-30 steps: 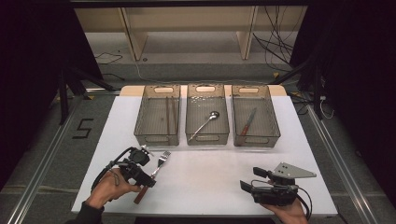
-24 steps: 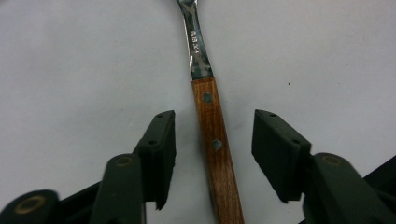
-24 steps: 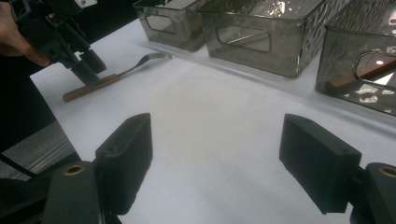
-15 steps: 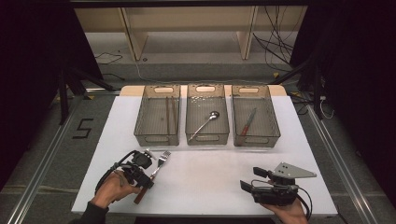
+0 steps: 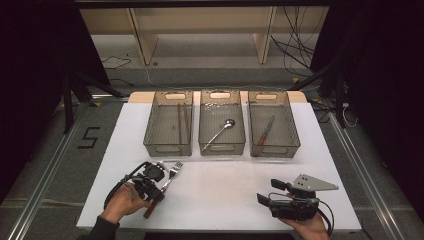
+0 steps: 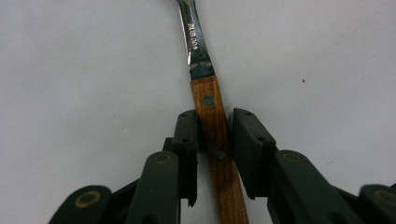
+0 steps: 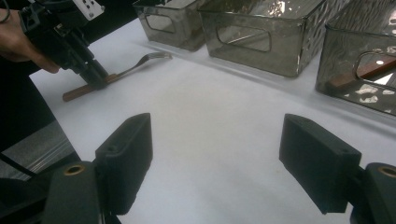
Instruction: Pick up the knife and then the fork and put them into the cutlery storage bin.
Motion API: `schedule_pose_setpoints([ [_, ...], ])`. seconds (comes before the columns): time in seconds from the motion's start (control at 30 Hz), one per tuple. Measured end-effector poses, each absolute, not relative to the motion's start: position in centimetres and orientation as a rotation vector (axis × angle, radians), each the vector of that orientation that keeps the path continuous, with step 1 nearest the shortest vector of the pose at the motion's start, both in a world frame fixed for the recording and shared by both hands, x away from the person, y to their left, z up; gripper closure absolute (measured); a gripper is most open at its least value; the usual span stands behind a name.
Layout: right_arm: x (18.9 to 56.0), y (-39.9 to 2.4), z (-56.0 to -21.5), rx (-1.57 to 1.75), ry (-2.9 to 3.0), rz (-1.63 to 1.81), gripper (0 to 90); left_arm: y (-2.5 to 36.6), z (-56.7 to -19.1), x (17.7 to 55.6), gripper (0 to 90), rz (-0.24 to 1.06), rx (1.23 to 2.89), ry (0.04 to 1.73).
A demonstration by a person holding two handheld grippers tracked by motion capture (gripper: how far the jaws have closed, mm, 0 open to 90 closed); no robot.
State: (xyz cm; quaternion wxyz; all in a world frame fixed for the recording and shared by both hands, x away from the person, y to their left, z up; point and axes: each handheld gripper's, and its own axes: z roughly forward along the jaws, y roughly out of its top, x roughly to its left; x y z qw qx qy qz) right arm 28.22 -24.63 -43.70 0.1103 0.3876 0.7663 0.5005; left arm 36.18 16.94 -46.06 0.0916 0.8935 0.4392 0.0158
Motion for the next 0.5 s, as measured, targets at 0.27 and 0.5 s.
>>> schedule_pose_setpoints([
  [0.27, 28.25, -24.62, -43.72, 1.136, 2.254, 1.467, 26.4, 17.05, -46.09, 36.2, 76.0, 0.056, 2.649, 1.304],
  [0.5, 28.23, -24.62, -43.71, 1.136, 2.253, 1.469, 26.4, 17.28, -46.06, 36.22, 76.5, 0.056, 2.646, 1.267],
])
